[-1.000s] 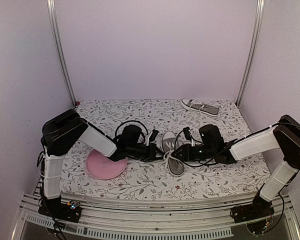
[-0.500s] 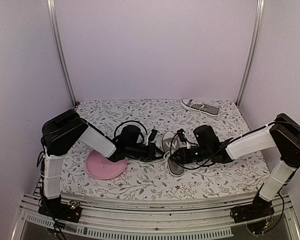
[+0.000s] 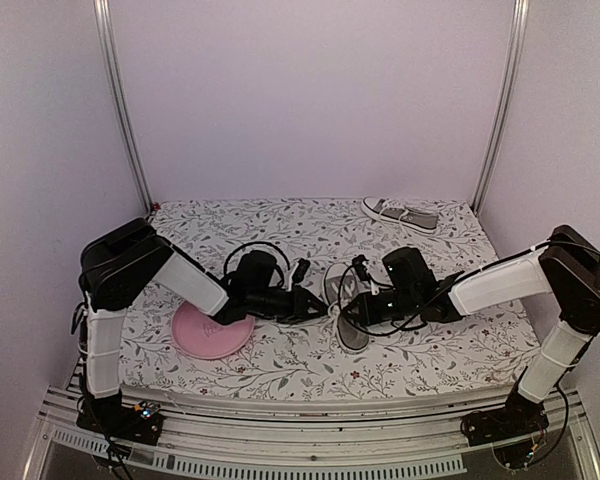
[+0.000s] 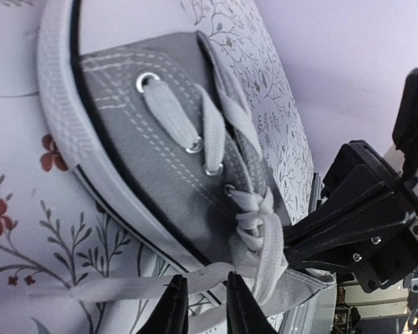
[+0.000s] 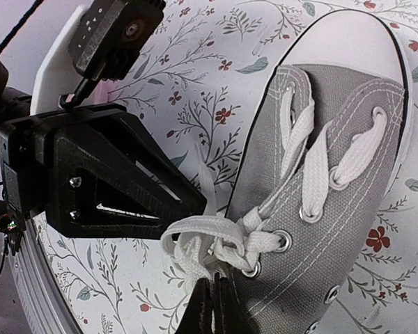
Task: Tie the shoes
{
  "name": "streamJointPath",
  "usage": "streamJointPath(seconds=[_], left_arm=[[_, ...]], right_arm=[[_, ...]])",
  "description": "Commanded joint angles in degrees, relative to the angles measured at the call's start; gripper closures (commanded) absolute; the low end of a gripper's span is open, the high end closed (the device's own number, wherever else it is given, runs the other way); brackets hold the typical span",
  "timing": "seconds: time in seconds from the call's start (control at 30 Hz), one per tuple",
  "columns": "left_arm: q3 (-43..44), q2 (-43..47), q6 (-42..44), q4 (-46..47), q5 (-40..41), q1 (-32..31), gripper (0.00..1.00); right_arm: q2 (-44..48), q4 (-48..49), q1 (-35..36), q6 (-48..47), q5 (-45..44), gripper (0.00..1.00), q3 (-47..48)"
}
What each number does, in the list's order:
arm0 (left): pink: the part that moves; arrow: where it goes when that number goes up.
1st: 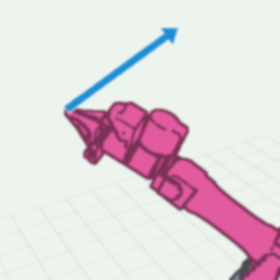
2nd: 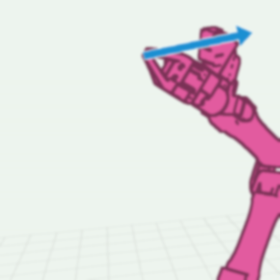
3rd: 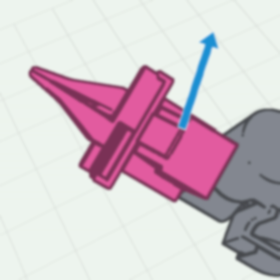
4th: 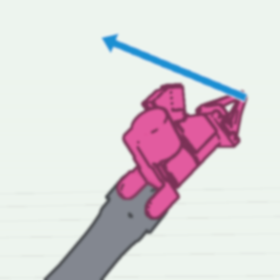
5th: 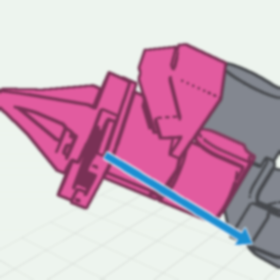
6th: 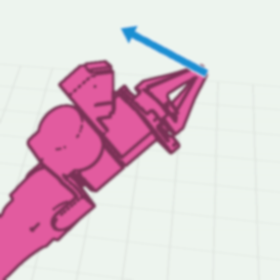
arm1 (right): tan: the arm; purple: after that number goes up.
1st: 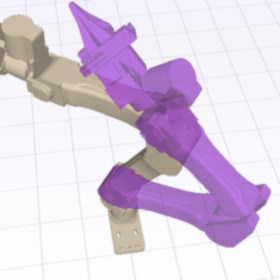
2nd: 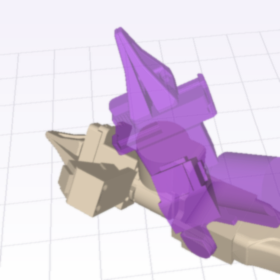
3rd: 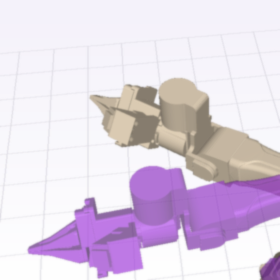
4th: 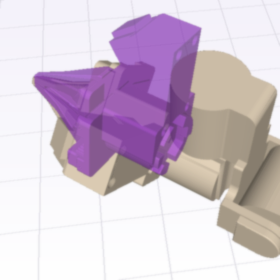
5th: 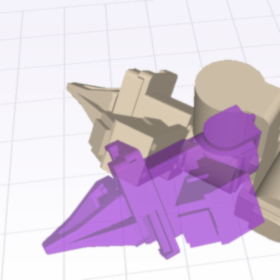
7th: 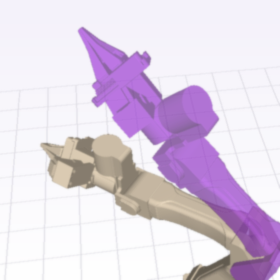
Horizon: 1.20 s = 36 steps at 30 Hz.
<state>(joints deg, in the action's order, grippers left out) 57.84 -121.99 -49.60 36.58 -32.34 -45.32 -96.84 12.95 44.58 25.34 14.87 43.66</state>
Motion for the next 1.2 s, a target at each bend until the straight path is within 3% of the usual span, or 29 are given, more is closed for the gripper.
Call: streamJointPath(seconds=[0.0,0.3,0.77,0.97,1.17], left_arm=[[-1.67,3.40,1.06,0.58,1.04,1.86,0.78],[0.32,2.65,4.36,-0.72,-0.22,2.31,0.74],[4.89,-1.37,5.97,-5.44,-2.60,2.14,0.84],[4.60,-1.24,4.49,-5.20,-0.13,2.11,0.83],[6.27,-2.74,5.65,-5.75,-3.40,1.05,0.84]], right_arm=[[-1.00,-0.65,0.16,-1.00,-1.25,0.98,1.89],[-1.76,-1.10,0.16,-0.26,-1.66,0.98,2.15],[-2.81,-2.51,0.16,1.02,-2.75,0.98,3.60],[-2.54,-2.56,0.16,1.19,-2.78,0.98,3.48],[-2.56,-2.58,0.20,1.28,-3.05,0.98,3.39]])
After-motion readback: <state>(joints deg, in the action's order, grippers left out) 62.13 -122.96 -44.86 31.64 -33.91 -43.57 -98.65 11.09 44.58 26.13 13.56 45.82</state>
